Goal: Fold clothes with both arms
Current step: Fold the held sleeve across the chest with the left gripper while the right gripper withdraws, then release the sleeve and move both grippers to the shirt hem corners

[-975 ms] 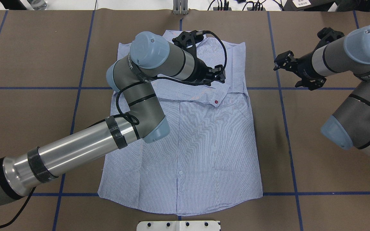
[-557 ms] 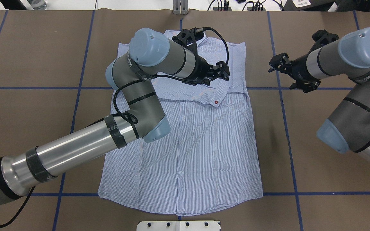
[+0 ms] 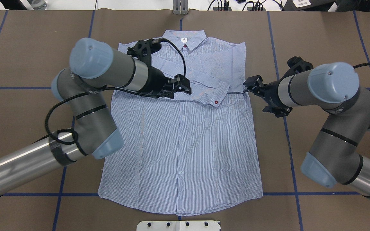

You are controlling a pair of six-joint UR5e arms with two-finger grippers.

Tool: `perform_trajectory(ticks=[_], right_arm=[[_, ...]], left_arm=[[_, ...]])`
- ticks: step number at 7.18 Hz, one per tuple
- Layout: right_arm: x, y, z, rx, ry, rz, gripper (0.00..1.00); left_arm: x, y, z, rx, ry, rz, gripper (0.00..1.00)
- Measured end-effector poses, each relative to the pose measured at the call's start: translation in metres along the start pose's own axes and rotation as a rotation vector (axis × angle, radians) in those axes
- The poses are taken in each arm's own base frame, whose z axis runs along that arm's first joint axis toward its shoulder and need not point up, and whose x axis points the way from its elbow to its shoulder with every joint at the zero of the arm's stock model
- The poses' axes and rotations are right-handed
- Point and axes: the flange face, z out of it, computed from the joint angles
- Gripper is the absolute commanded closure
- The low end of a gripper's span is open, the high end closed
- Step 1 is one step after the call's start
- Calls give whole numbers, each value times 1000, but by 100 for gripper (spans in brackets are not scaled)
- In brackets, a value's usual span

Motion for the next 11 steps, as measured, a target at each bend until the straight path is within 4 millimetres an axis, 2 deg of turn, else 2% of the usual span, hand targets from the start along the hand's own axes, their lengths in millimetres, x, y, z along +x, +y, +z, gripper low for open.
perform_trajectory(ticks=[1,3,5,6,8,11], right_arm=[[10,35,1,-10,-3,31,0],[59,99,2,-28,28,85,1],[112,150,12,-6,68,123,2],[132,167,16,5,86,123,3],[161,174,22,31,137,111,6],[171,173,23,41,159,107,9]], left_arm=[[-22,4,-25,13,-8,2,29],[-64,12,-60,30,-39,49,29],[-83,13,-67,34,-62,61,27],[-87,13,-66,33,-69,57,27],[-94,15,-65,30,-80,48,27],[-95,17,-64,29,-80,44,27]])
